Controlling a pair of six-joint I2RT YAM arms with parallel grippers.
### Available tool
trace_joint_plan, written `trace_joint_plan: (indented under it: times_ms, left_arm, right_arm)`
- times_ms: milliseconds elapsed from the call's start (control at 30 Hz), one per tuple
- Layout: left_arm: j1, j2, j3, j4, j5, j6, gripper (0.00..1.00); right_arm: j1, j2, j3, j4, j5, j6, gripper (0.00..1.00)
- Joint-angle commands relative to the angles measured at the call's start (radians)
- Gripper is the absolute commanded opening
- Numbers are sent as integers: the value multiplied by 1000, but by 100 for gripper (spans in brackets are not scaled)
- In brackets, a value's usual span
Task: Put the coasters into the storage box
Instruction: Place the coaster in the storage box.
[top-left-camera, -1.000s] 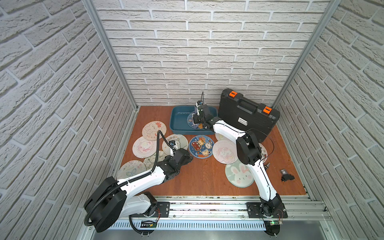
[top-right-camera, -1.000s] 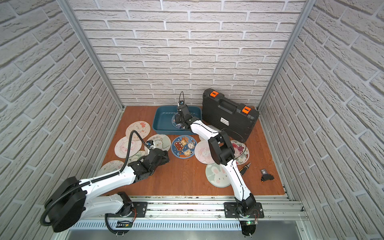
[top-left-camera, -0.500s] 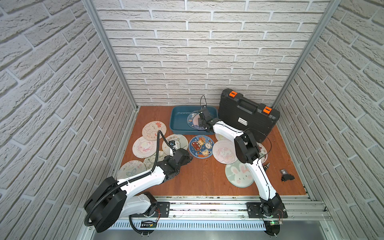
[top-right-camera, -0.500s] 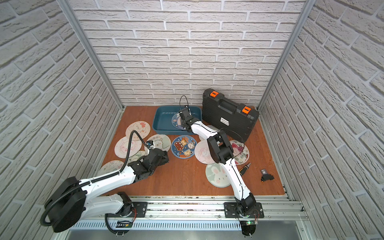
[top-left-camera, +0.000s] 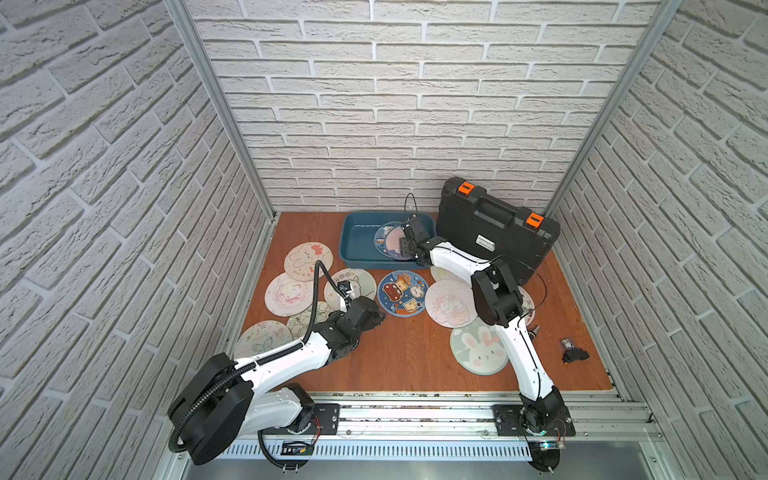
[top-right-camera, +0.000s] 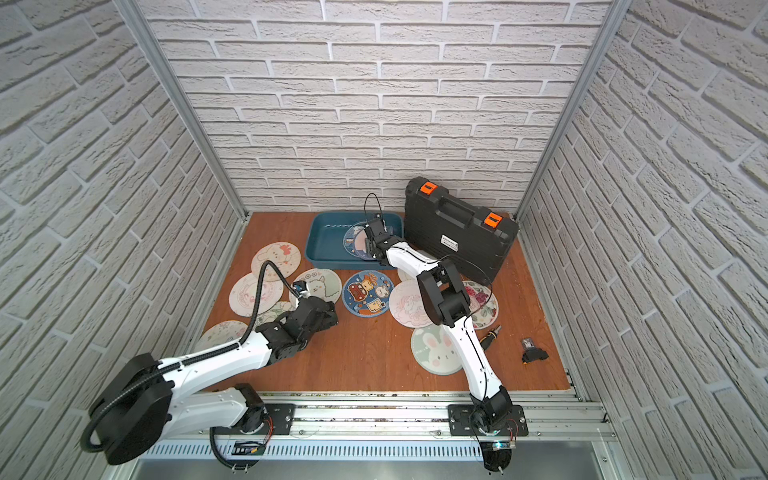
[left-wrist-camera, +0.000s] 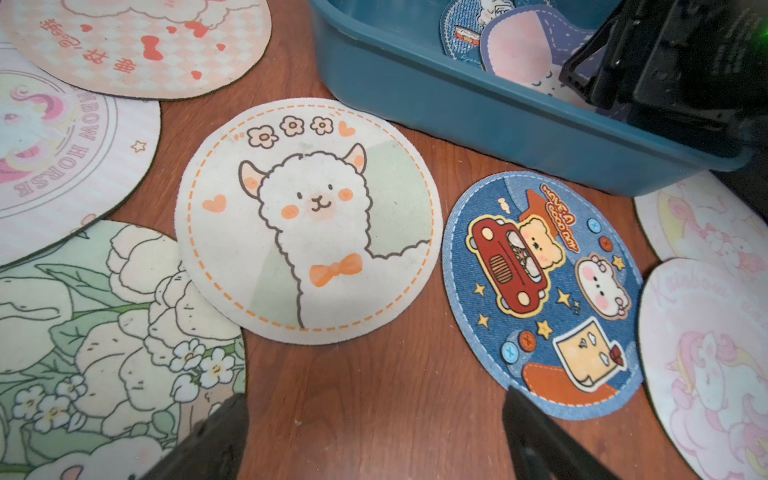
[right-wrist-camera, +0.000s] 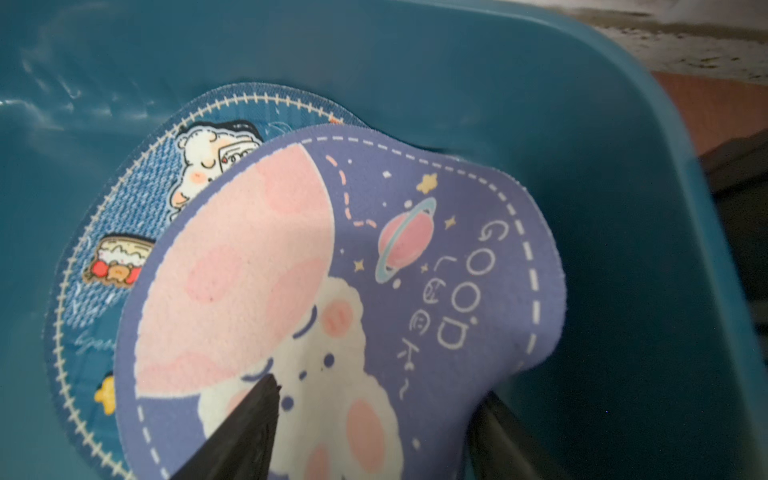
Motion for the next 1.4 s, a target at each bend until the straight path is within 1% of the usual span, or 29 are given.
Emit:
trace_joint_plan:
  times_ms: [0,133,267,500,533,667,833,1000,1100,1233,1367]
  left_arm:
    - [6,-12,17,6,-2,4,95]
    - [6,-25,16,-4,0,1,95]
    - [6,-26,16,-9,0,-5,95]
    - [4,10,36,-11,19,-14,95]
    - [4,16,39,-10,22,-17,95]
    - [4,33,43,-1,40,-35,95]
    - [-1,69,45,27,77,-70,95]
    - [-26,117,60,73,113,-96,94]
    - [-44,168,96,88,122,-96,95]
    - [-53,259,154,116,162,-96,94]
    - [-45,345,181,201,220,-93,95]
  right_arm:
    - [6,-150,-45,48,14,-16,74]
    - [6,-238,-107,44,51,-37,81]
    - [6,-332,-189,66,34,-58,81]
    - [6,-463,-351,58,-93,-78,81]
    - [6,-500,-373,54,-111,-79,81]
    - [6,-564,-461,12,-194,-70,81]
    - [6,-636,-595,-7,-314,-51,78]
    - [7,-678,-738,8,-361,-29,72]
    - [7,-688,-806,34,-401,-18,71]
    - [7,-675,-842,49,-470,-12,69]
    - [7,-658,-860,73,-467,-7,69]
